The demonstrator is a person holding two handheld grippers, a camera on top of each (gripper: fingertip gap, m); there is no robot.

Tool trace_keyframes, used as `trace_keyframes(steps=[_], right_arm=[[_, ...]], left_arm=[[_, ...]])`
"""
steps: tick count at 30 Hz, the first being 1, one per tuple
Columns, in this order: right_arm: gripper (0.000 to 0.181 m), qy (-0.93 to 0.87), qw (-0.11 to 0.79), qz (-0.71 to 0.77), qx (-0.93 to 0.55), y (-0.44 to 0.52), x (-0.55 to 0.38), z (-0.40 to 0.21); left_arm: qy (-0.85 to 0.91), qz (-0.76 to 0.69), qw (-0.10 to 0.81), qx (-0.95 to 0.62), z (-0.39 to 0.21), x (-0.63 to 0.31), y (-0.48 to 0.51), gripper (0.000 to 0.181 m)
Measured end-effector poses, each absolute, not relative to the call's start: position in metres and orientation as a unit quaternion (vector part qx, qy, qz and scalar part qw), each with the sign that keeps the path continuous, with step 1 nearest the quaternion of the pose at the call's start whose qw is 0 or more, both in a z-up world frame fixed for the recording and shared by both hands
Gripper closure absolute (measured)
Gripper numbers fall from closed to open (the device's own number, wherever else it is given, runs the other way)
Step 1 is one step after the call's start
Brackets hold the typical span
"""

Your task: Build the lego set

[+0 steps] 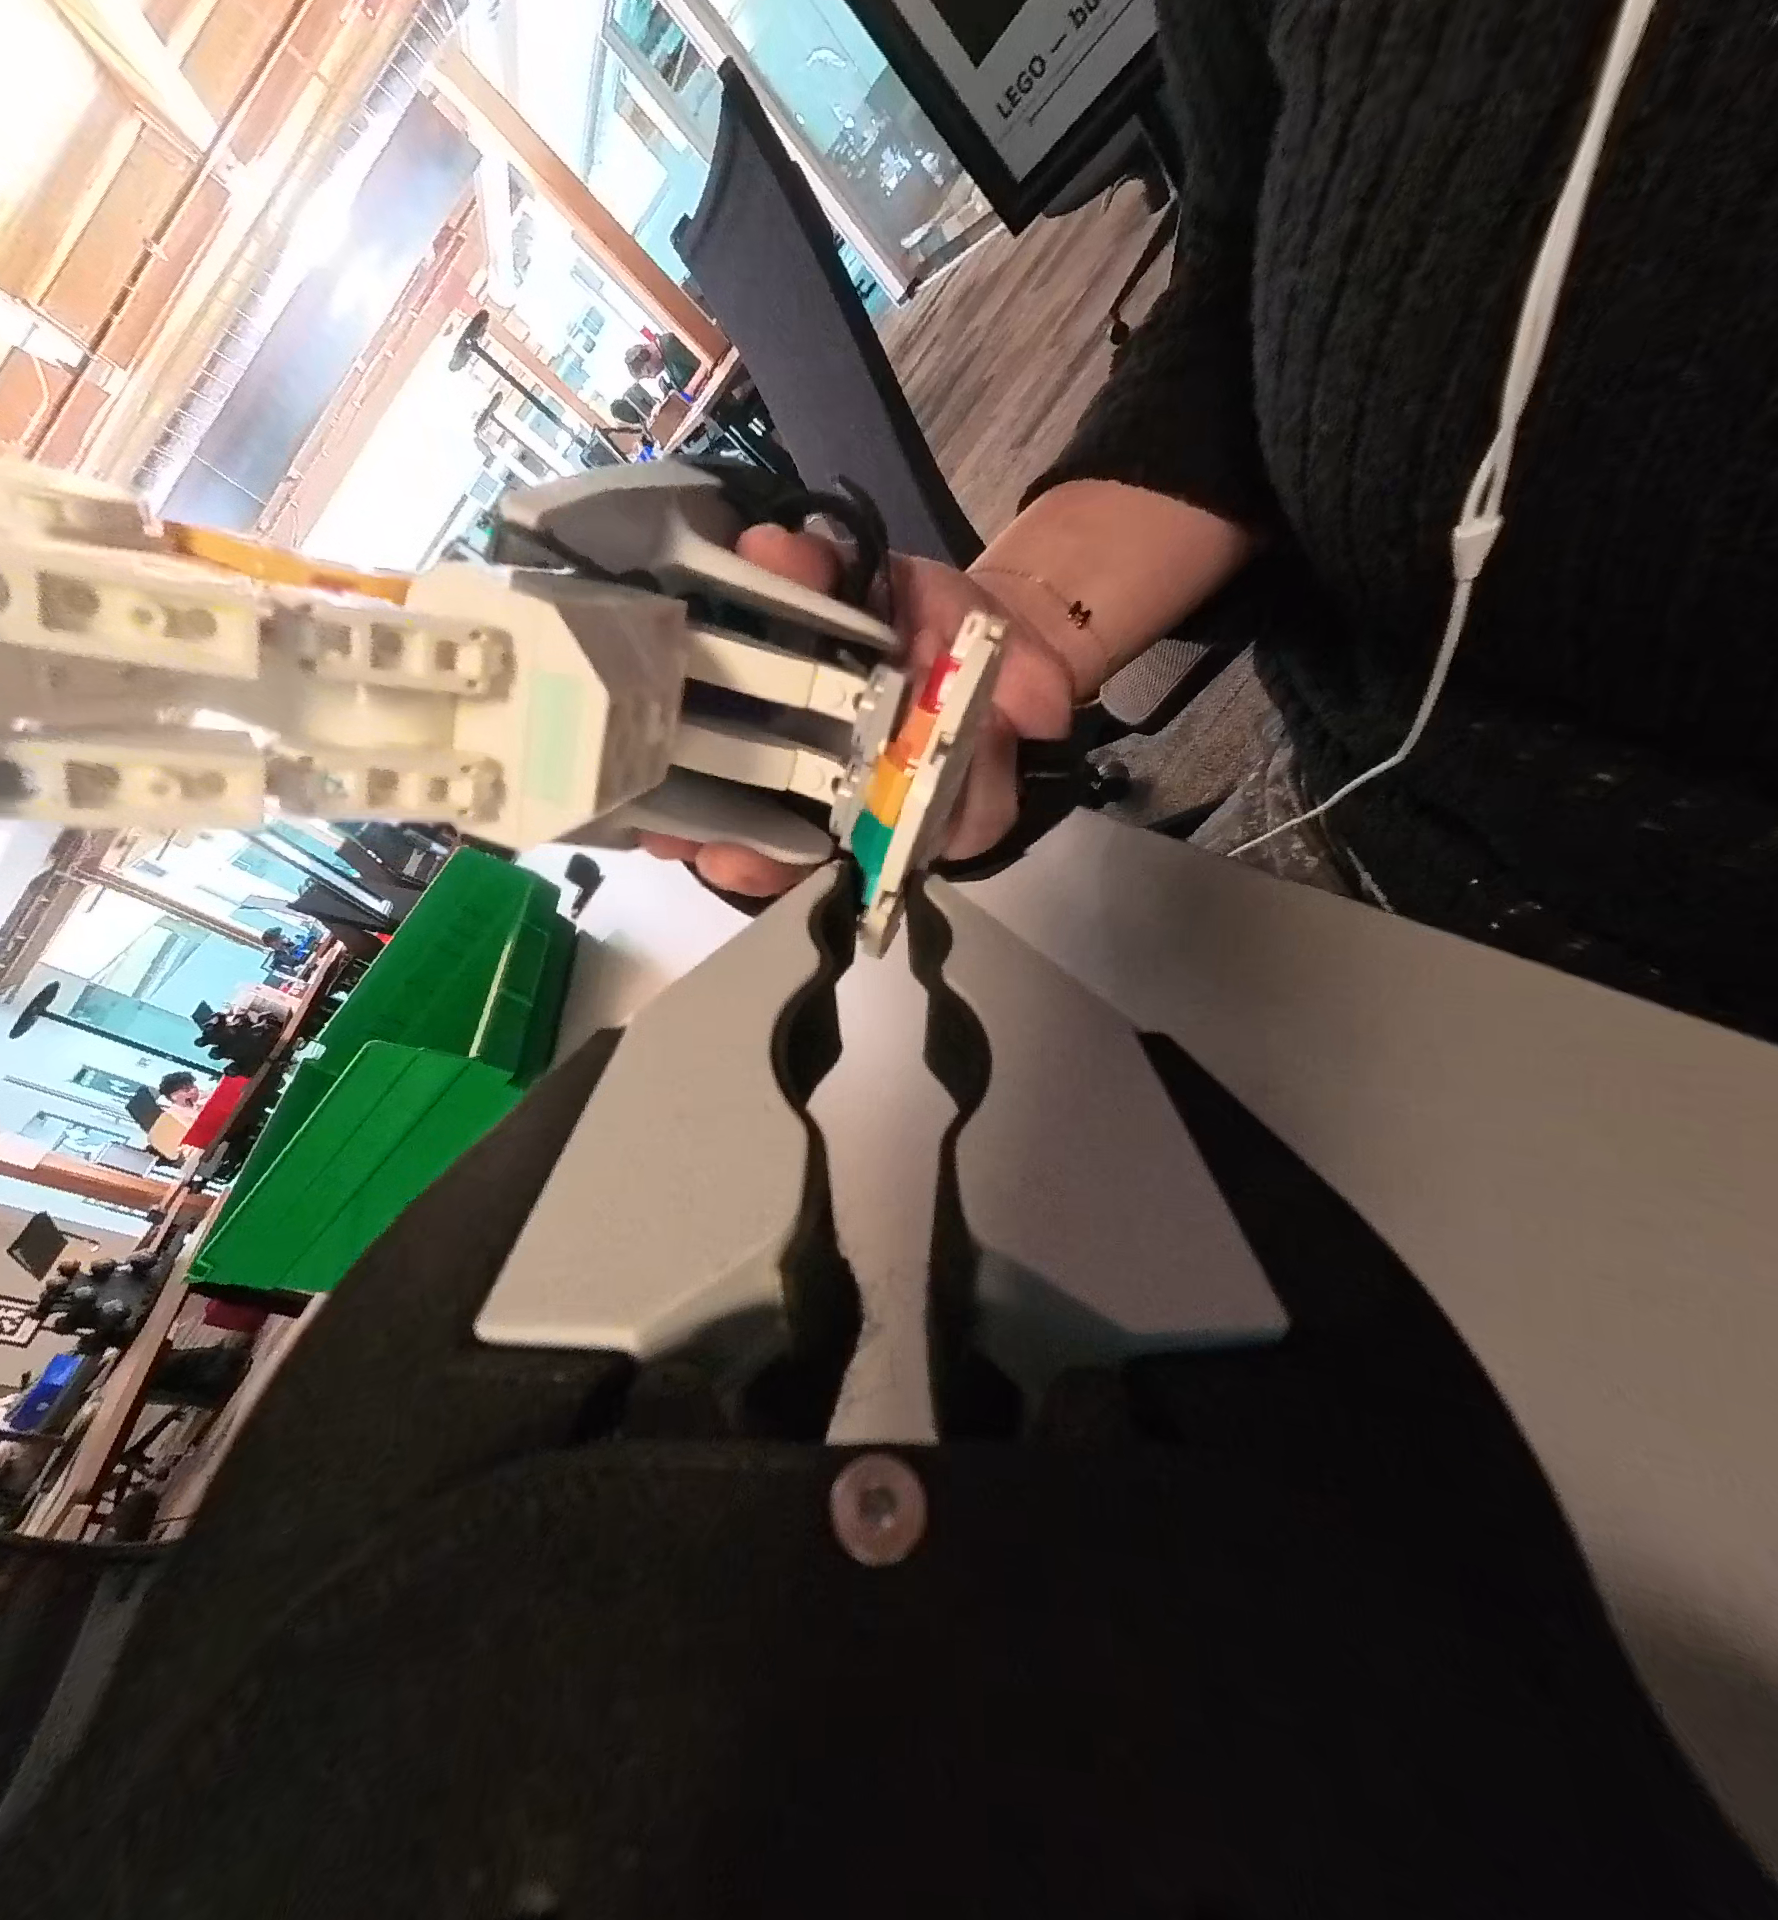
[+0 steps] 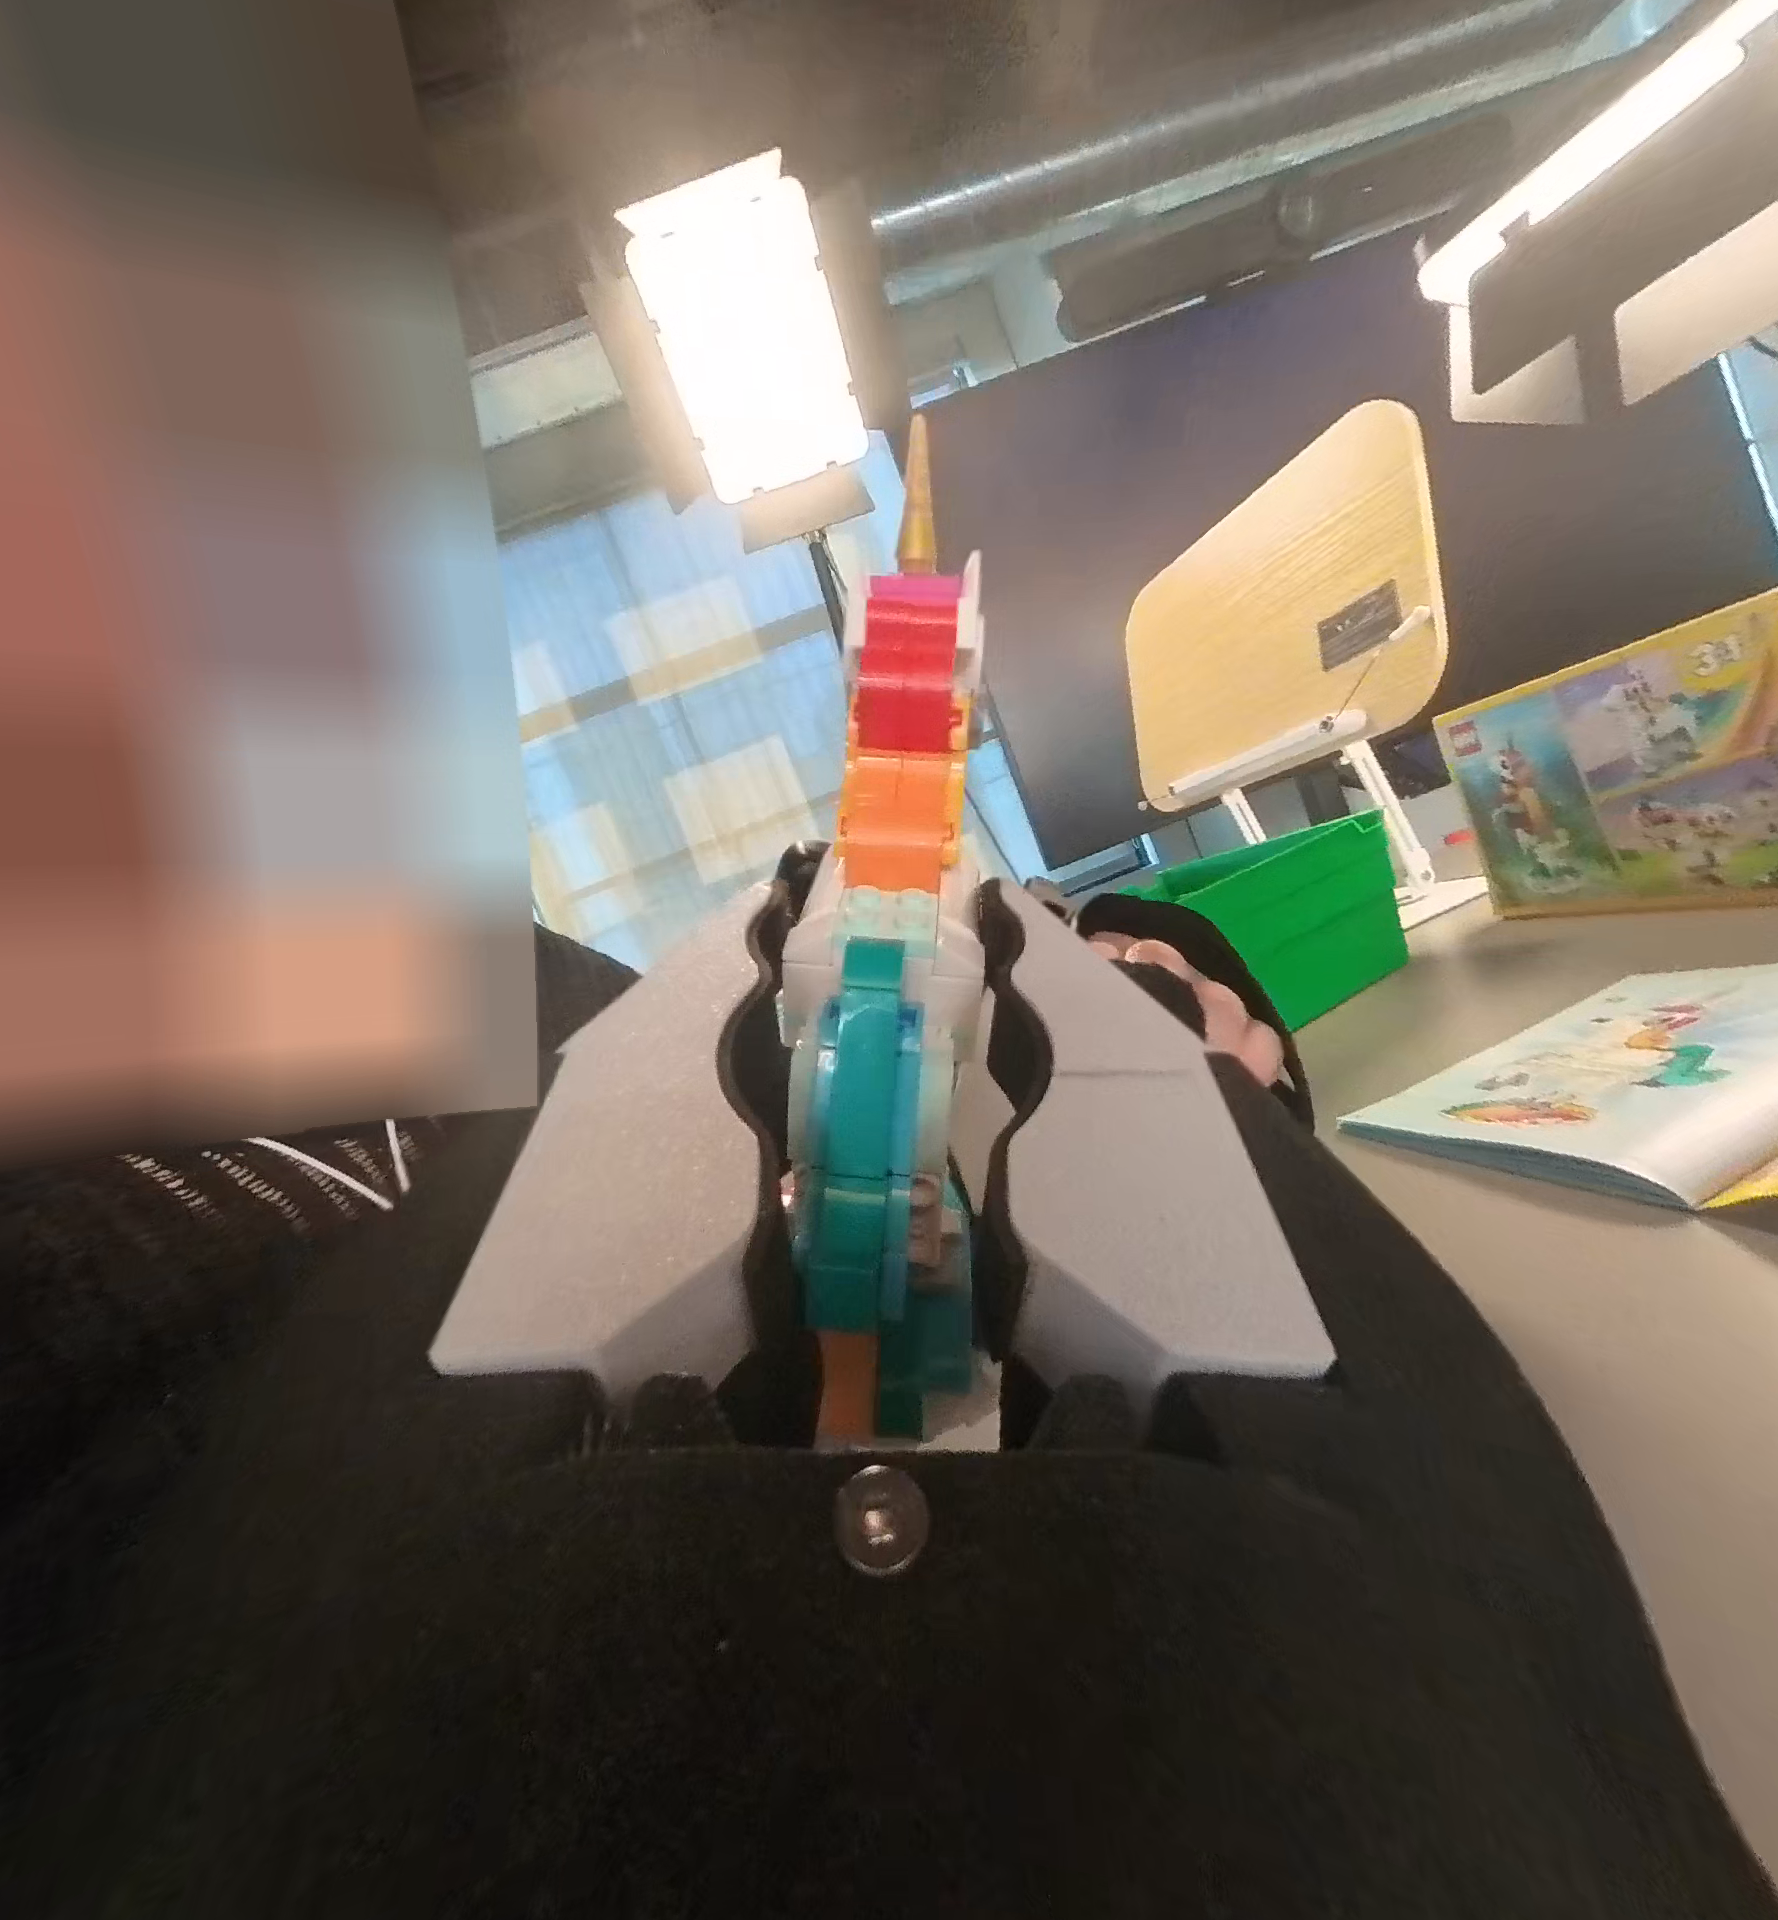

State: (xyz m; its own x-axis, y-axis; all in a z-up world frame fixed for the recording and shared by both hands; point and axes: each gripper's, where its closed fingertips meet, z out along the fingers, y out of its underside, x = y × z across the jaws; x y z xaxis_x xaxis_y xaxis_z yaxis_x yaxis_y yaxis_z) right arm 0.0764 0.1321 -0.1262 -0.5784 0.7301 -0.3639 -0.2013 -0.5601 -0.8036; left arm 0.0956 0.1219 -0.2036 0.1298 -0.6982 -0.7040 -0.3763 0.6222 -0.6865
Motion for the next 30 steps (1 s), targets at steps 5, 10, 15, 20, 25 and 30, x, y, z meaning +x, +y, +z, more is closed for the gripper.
trace_keyframes(steps=[5, 10, 15, 20, 25, 30], right_arm=[[0.146, -0.386, 0.313, 0.791, -0.357, 0.13, 0.073, -0.128], [0.146, -0.369, 0.337, 0.792, -0.351, 0.134, 0.072, -0.125], [0.146, -0.368, 0.371, 0.776, -0.352, 0.134, 0.068, -0.123], [0.146, -0.377, 0.421, 0.744, -0.358, 0.137, 0.063, -0.124], [0.146, -0.348, 0.432, 0.746, -0.368, 0.145, 0.062, -0.122], [0.146, -0.329, 0.415, 0.758, -0.379, 0.148, 0.059, -0.122]], left_arm=[[0.644, -0.139, 0.625, -0.419, -0.205, 0.095, 0.122, 0.173], [0.628, -0.156, 0.632, -0.426, -0.201, 0.092, 0.124, 0.172], [0.603, -0.197, 0.629, -0.449, -0.2, 0.086, 0.126, 0.172], [0.579, -0.232, 0.617, -0.48, -0.2, 0.081, 0.132, 0.171], [0.565, -0.247, 0.613, -0.494, -0.199, 0.079, 0.135, 0.171], [0.565, -0.248, 0.613, -0.493, -0.199, 0.079, 0.135, 0.171]])
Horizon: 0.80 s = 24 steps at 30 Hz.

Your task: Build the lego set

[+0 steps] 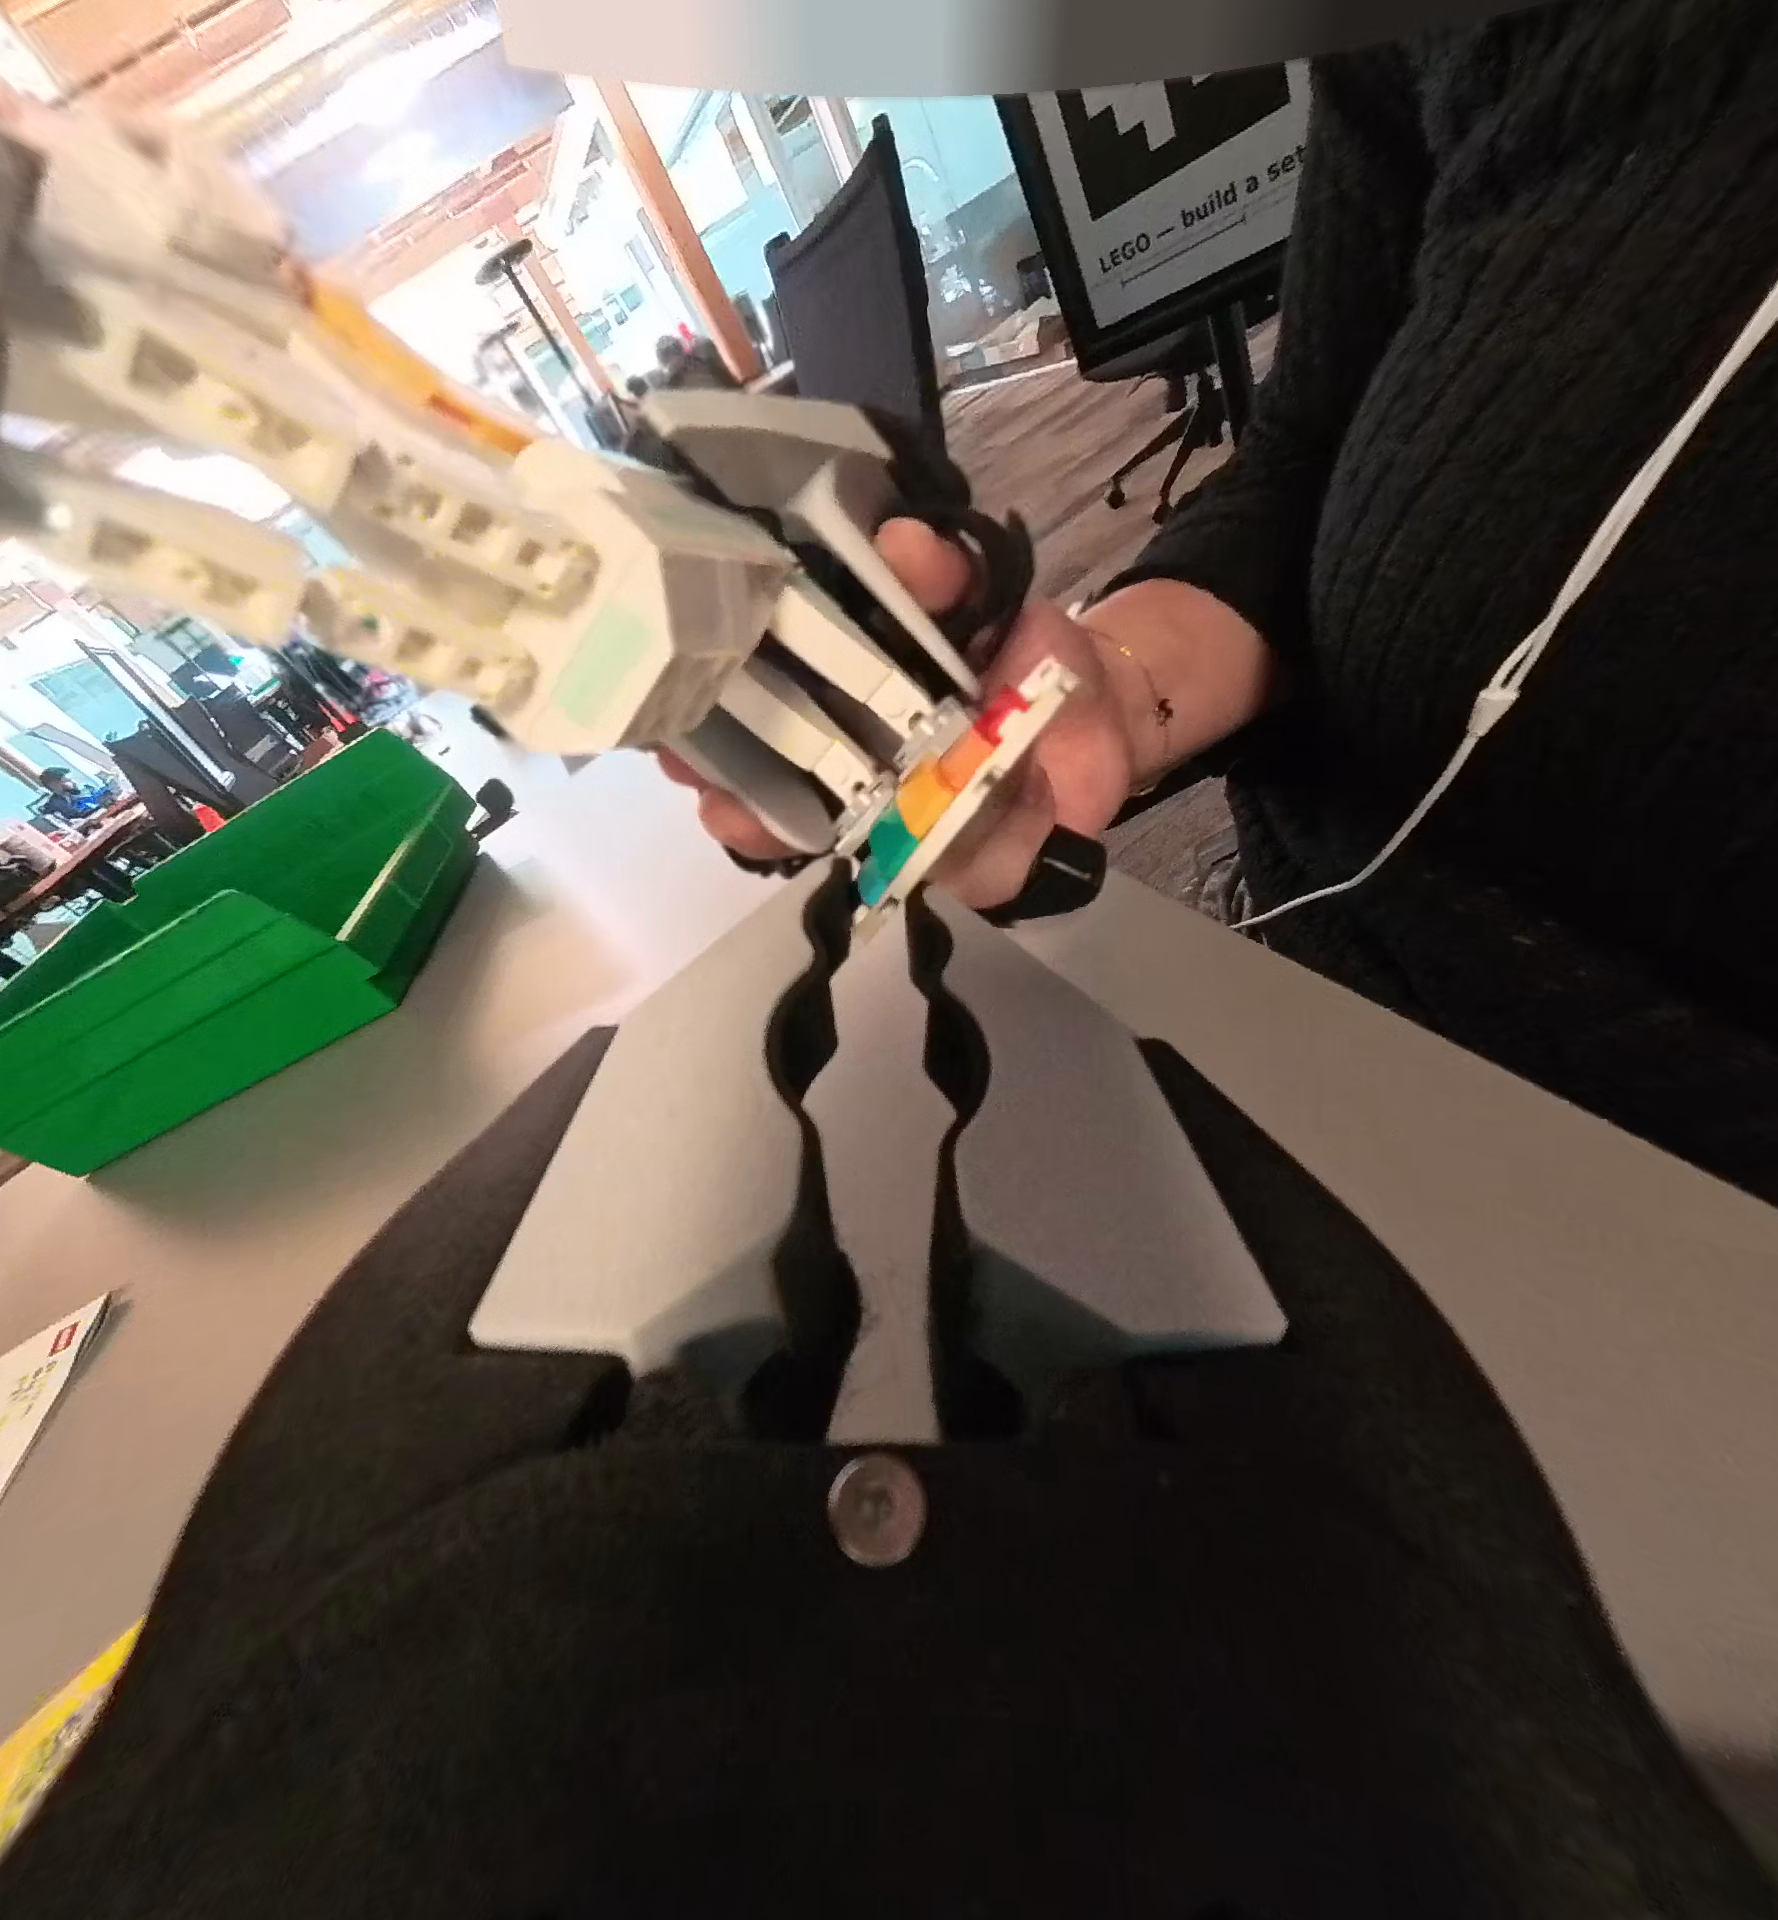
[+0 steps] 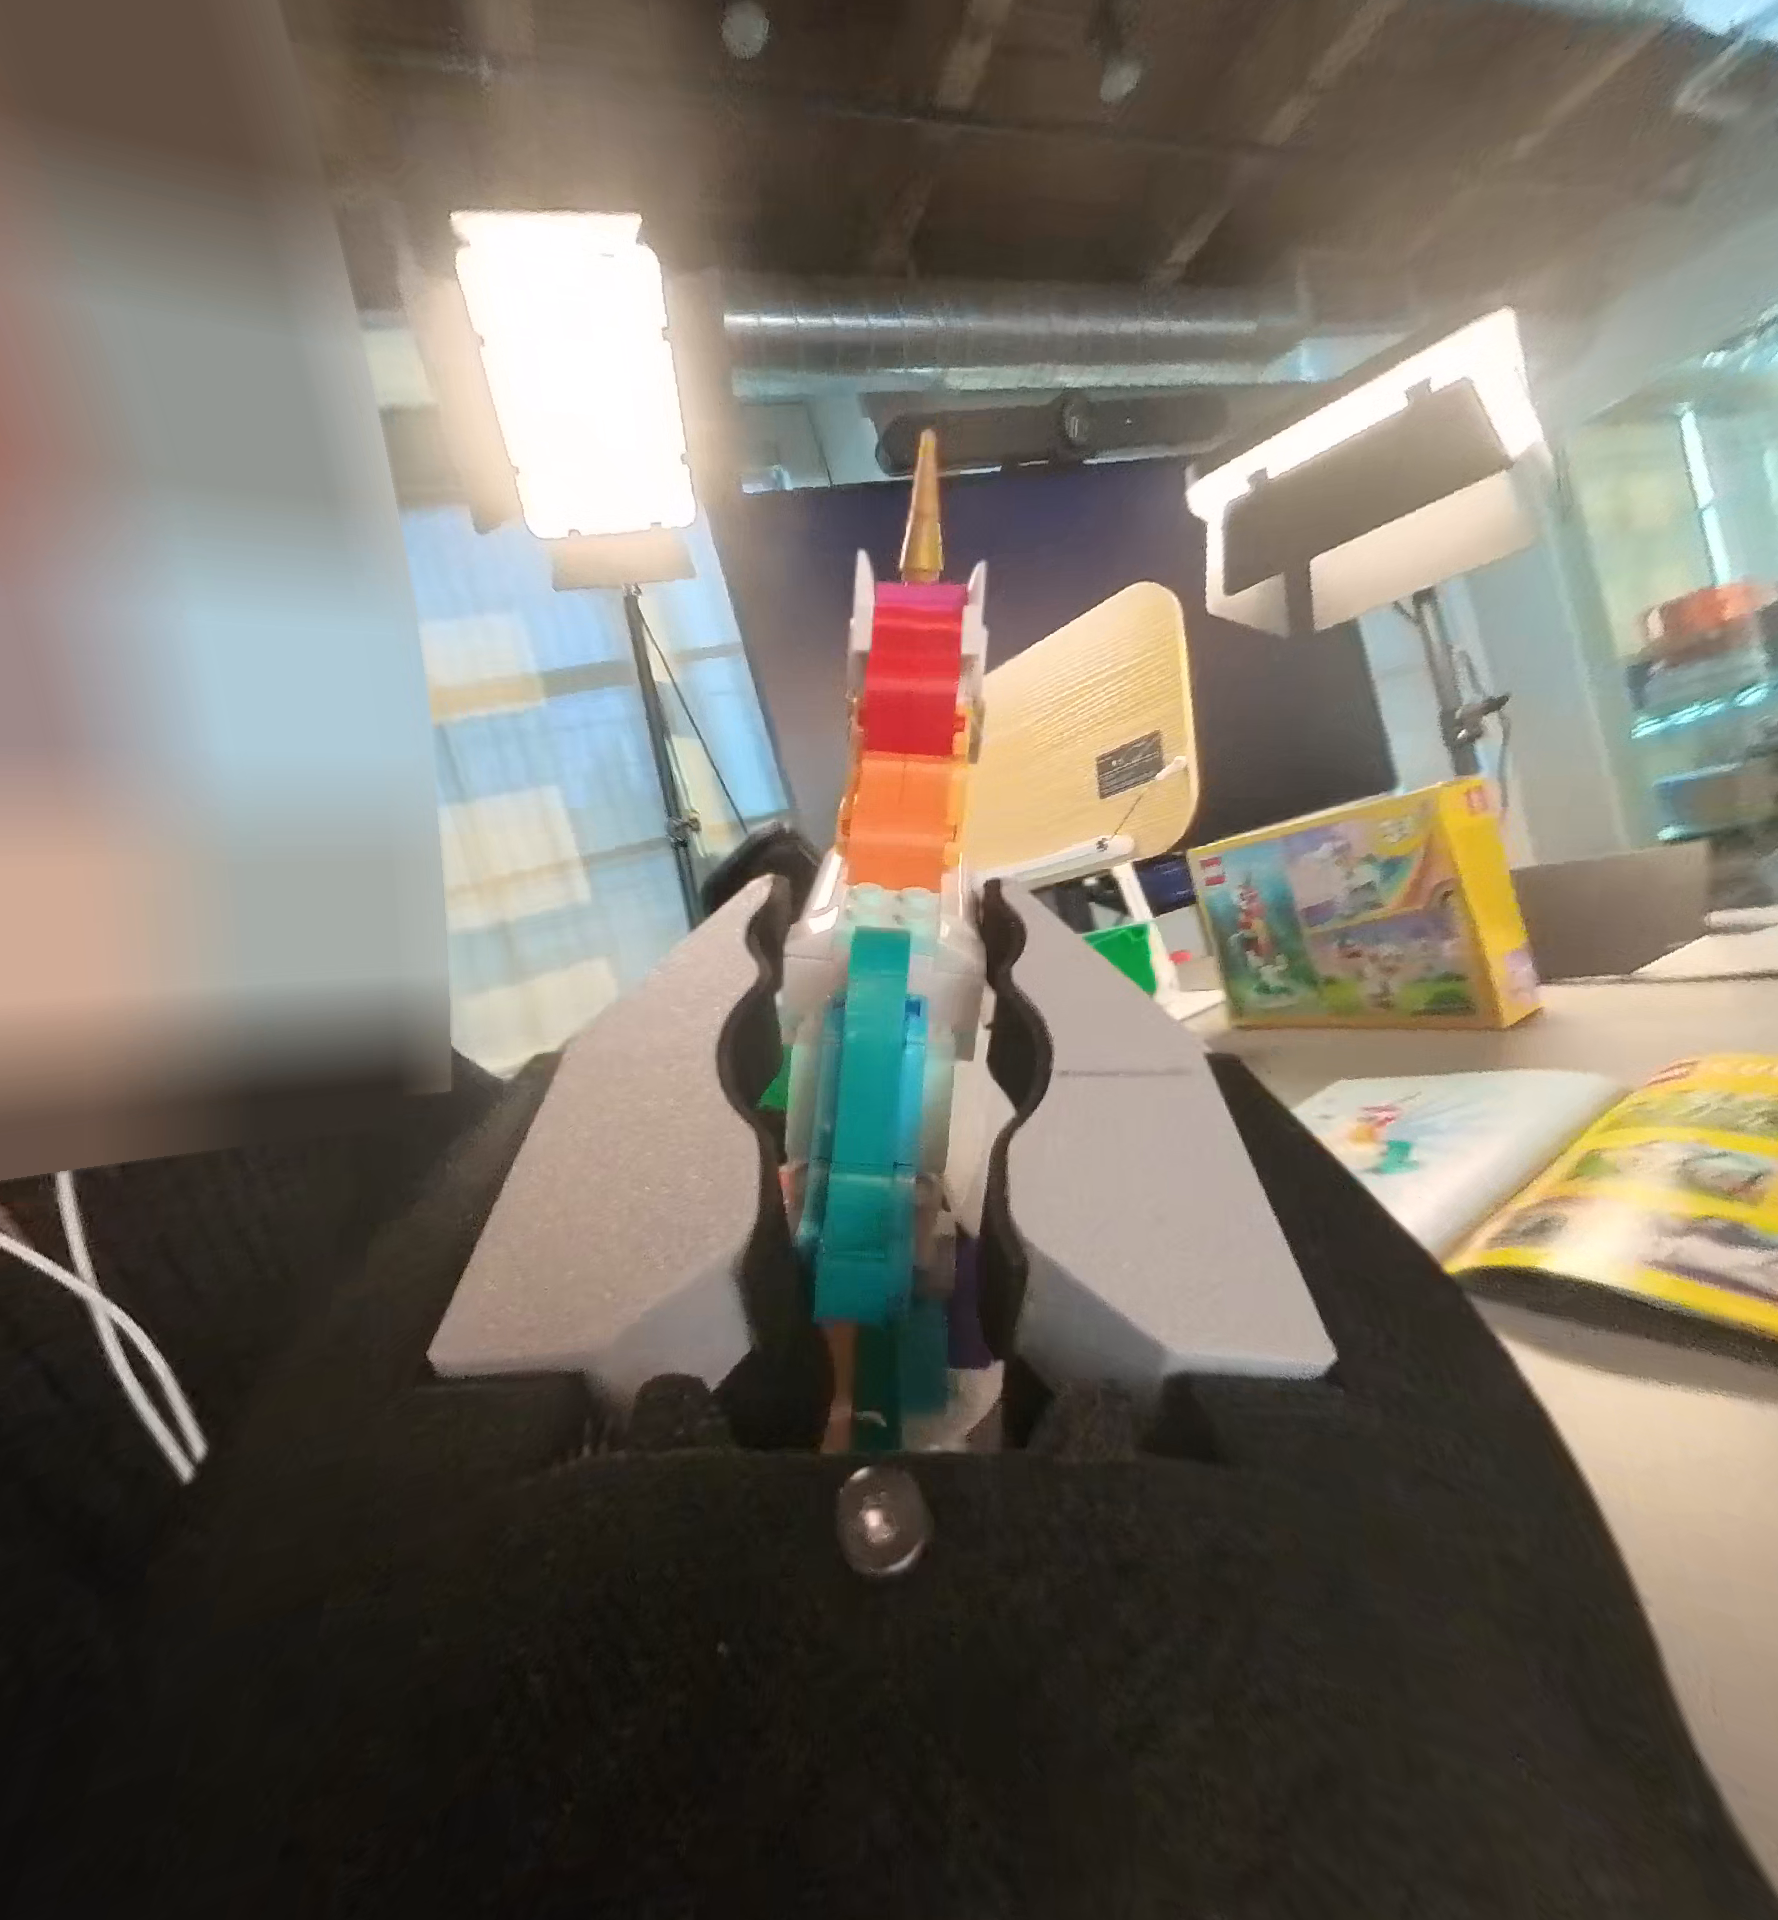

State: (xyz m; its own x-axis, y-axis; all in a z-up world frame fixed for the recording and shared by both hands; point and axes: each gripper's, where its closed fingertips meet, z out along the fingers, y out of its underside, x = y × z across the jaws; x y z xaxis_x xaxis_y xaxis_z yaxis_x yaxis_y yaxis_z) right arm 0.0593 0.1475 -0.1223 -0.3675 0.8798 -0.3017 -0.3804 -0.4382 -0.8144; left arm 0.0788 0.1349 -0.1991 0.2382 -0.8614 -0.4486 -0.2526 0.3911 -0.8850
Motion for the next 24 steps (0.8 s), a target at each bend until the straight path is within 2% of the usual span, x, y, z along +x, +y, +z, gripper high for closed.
trace_keyframes(steps=[9, 24], right_arm=[[0.146, -0.294, 0.346, 0.792, -0.409, 0.155, 0.055, -0.128], [0.146, -0.27, 0.323, 0.803, -0.421, 0.162, 0.053, -0.135]], left_arm=[[0.57, -0.24, 0.61, -0.496, -0.203, 0.08, 0.135, 0.172], [0.578, -0.21, 0.61, -0.499, -0.208, 0.08, 0.139, 0.172]])
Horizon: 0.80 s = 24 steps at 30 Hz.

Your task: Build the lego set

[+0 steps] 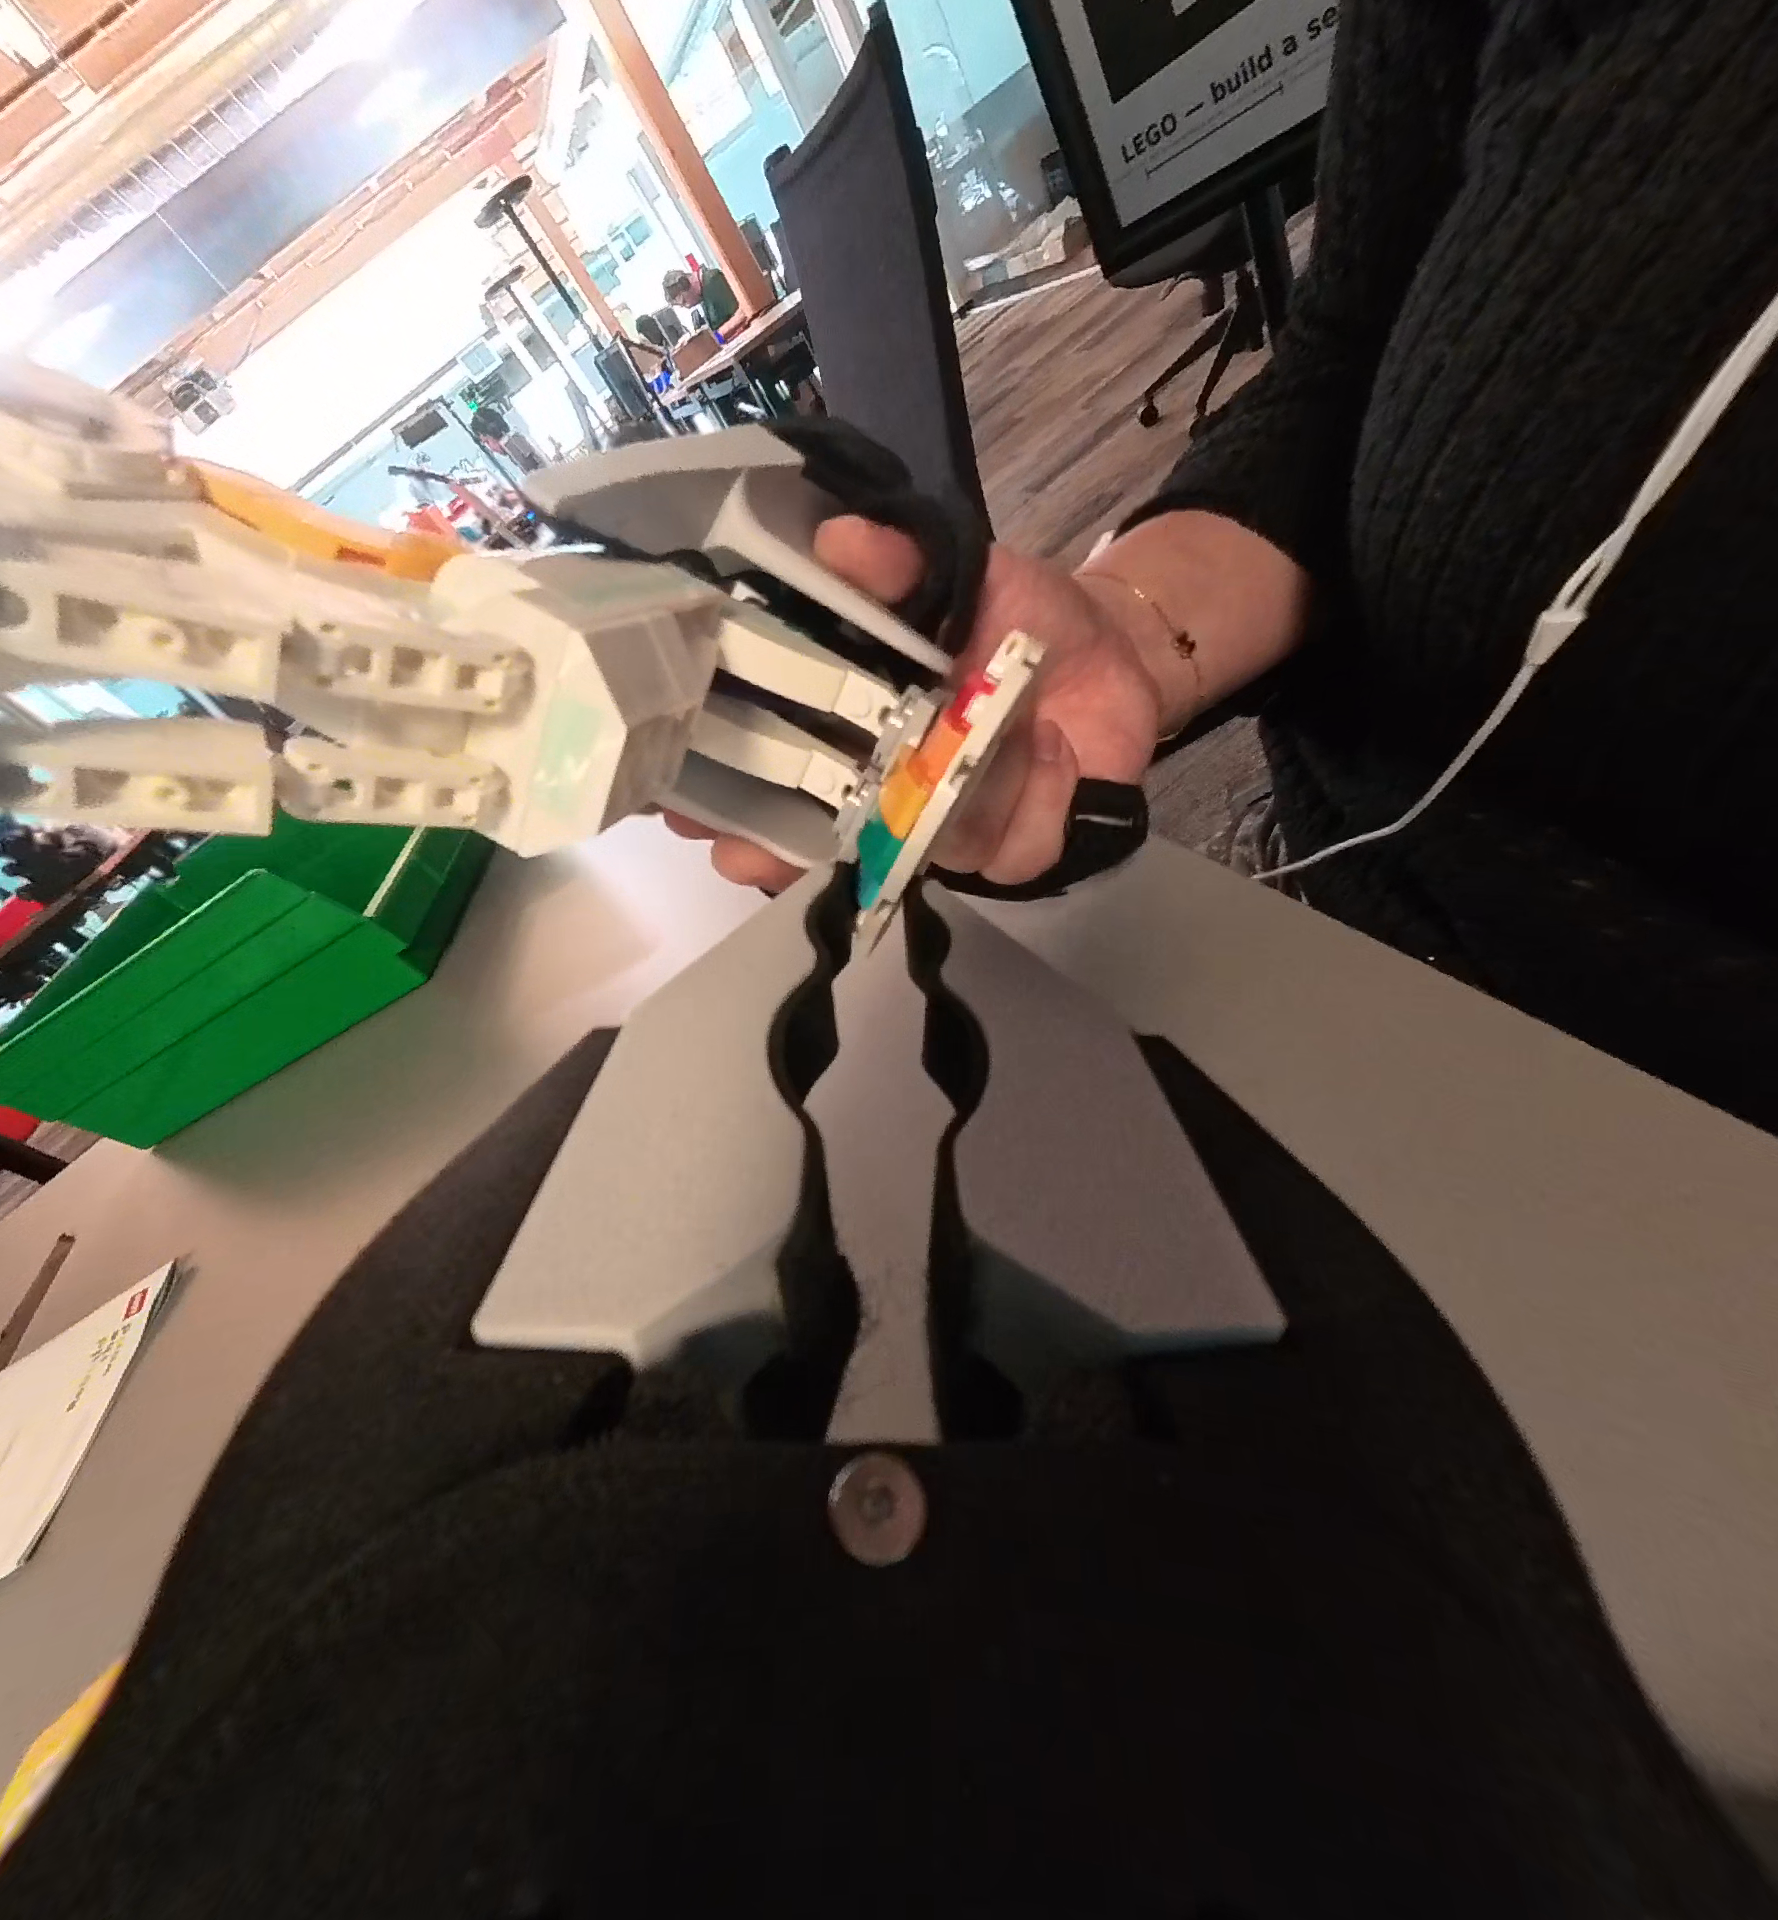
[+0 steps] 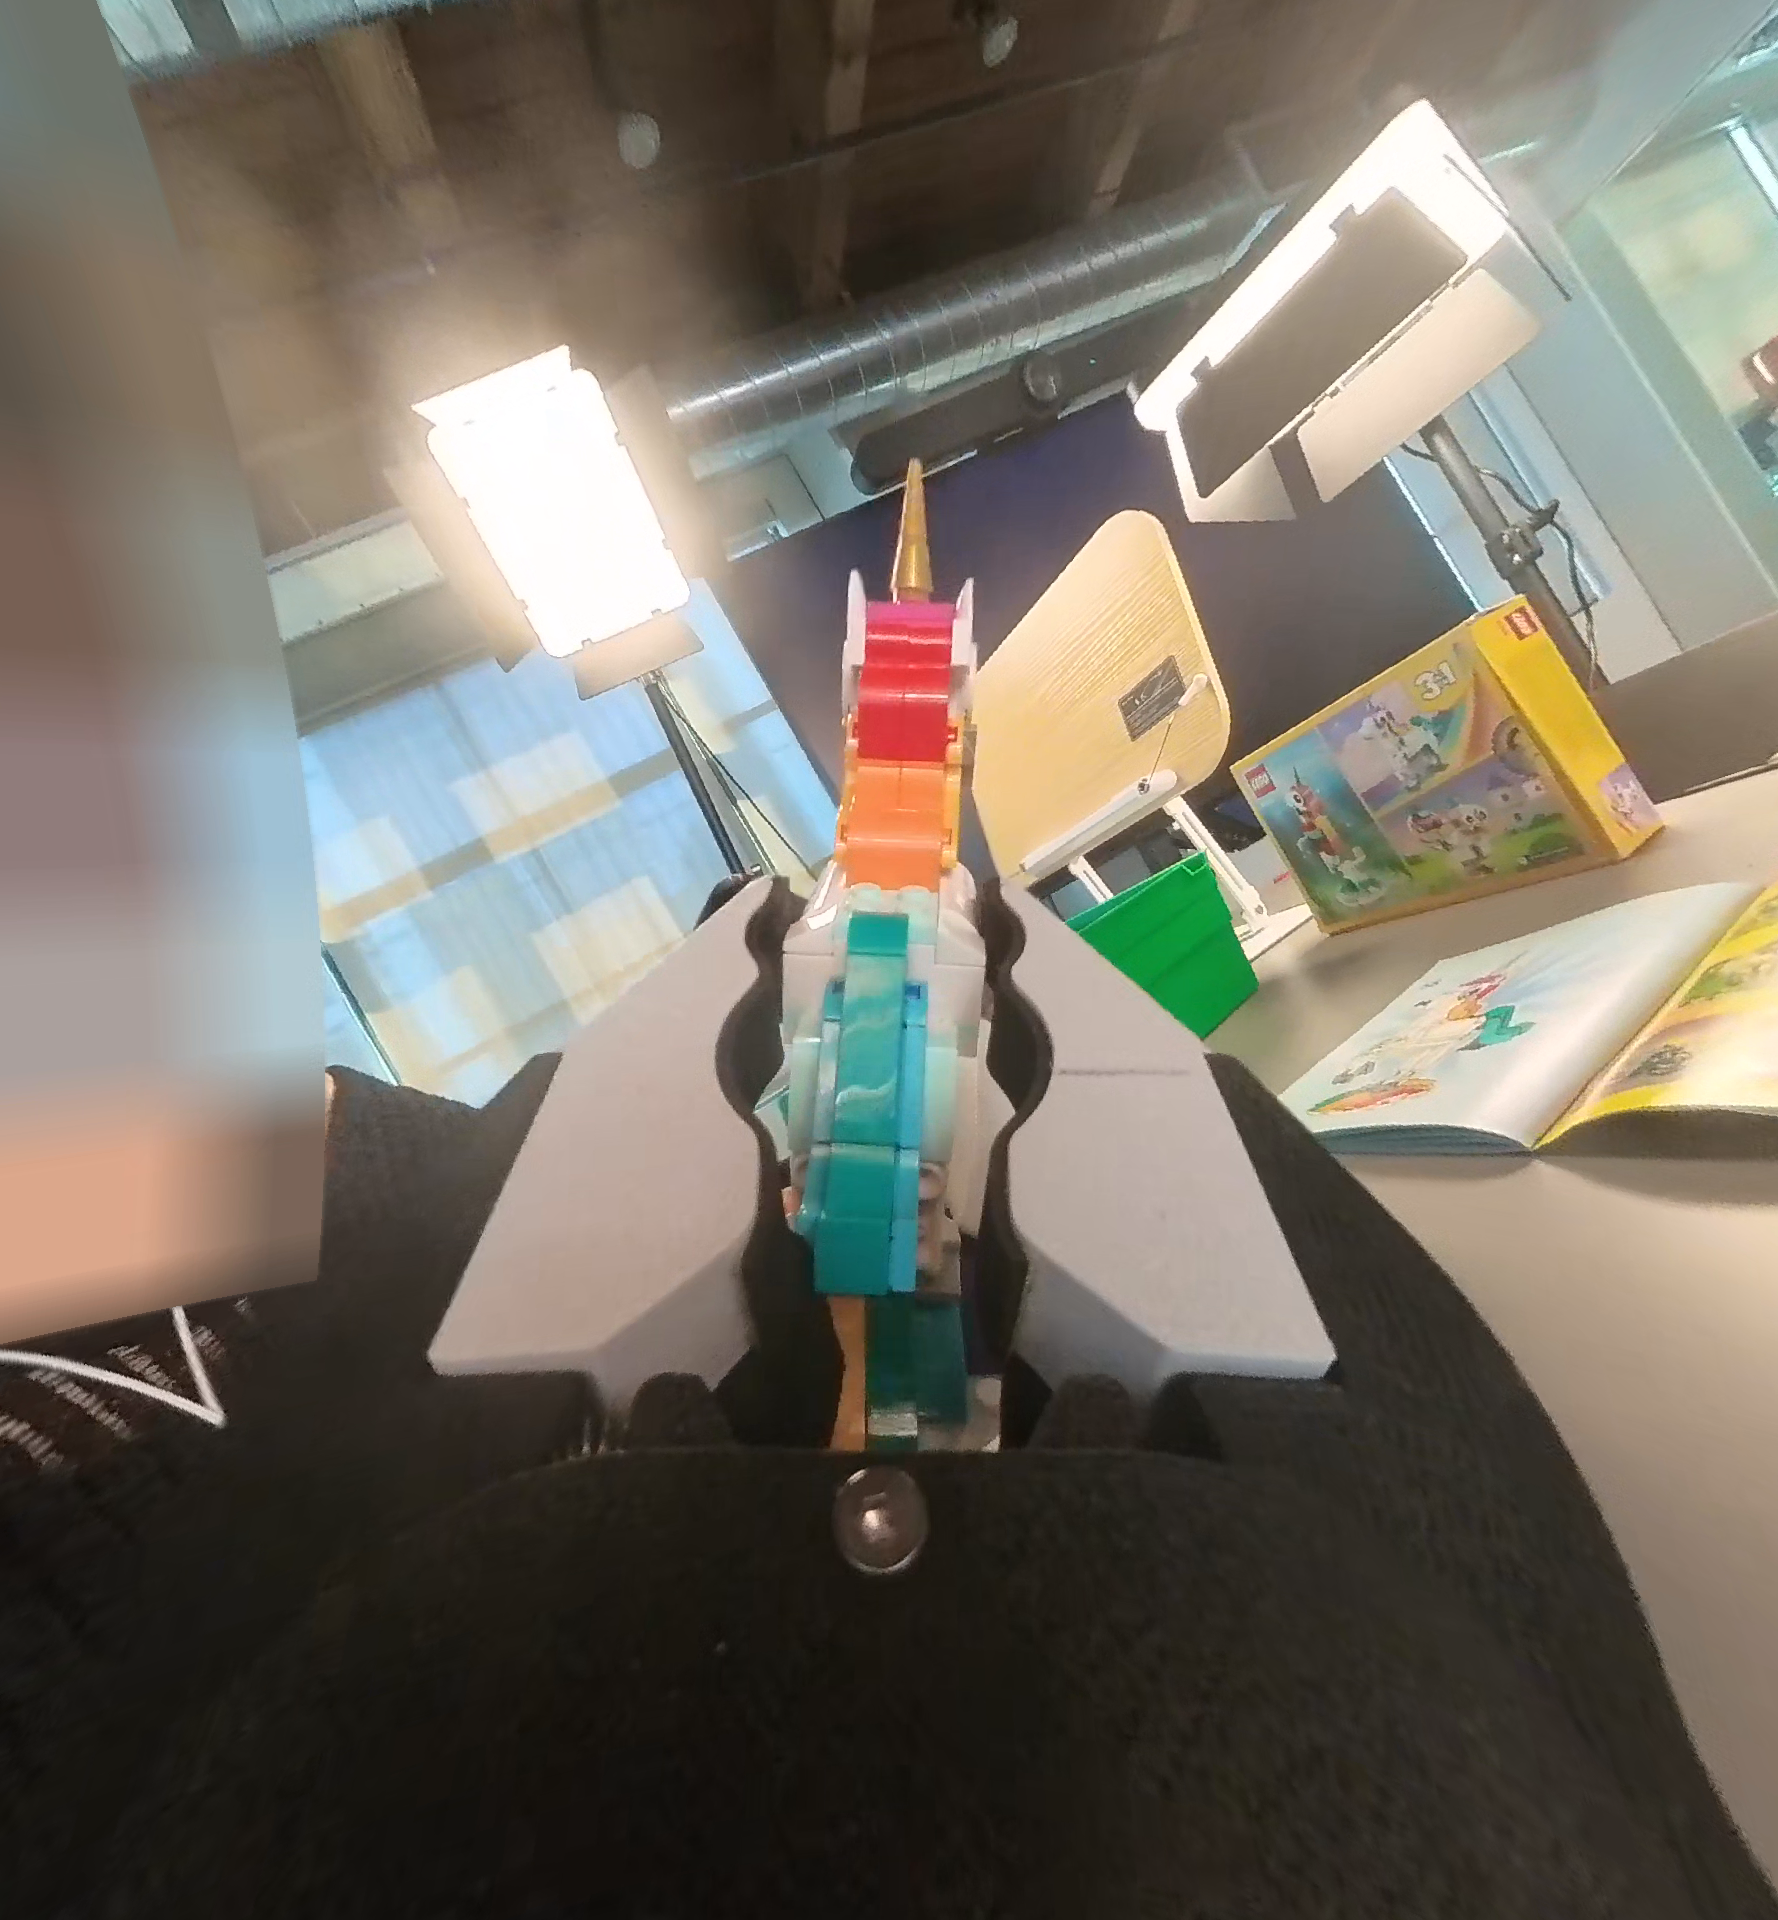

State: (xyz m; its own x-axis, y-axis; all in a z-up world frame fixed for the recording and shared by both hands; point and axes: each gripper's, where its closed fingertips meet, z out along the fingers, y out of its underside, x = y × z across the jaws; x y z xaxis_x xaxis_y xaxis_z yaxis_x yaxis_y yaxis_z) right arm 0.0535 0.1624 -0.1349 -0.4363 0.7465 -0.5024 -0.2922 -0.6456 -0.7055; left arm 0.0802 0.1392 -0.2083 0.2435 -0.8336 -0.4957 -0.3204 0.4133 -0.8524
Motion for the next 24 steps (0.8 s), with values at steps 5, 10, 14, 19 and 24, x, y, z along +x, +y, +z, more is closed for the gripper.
trace_keyframes(steps=[5, 10, 14, 19, 24], right_arm=[[0.146, -0.278, 0.343, 0.799, -0.408, 0.163, 0.054, -0.138], [0.146, -0.265, 0.337, 0.808, -0.403, 0.169, 0.048, -0.134], [0.146, -0.254, 0.329, 0.817, -0.401, 0.178, 0.038, -0.128], [0.146, -0.237, 0.325, 0.825, -0.396, 0.188, 0.029, -0.125], [0.147, -0.229, 0.347, 0.82, -0.394, 0.192, 0.029, -0.126]], left_arm=[[0.571, -0.221, 0.599, -0.516, -0.212, 0.078, 0.142, 0.171], [0.555, -0.2, 0.616, -0.521, -0.209, 0.072, 0.149, 0.171], [0.525, -0.173, 0.643, -0.531, -0.202, 0.059, 0.16, 0.169], [0.503, -0.135, 0.67, -0.53, -0.198, 0.048, 0.168, 0.167], [0.498, -0.112, 0.678, -0.529, -0.198, 0.045, 0.172, 0.163]])
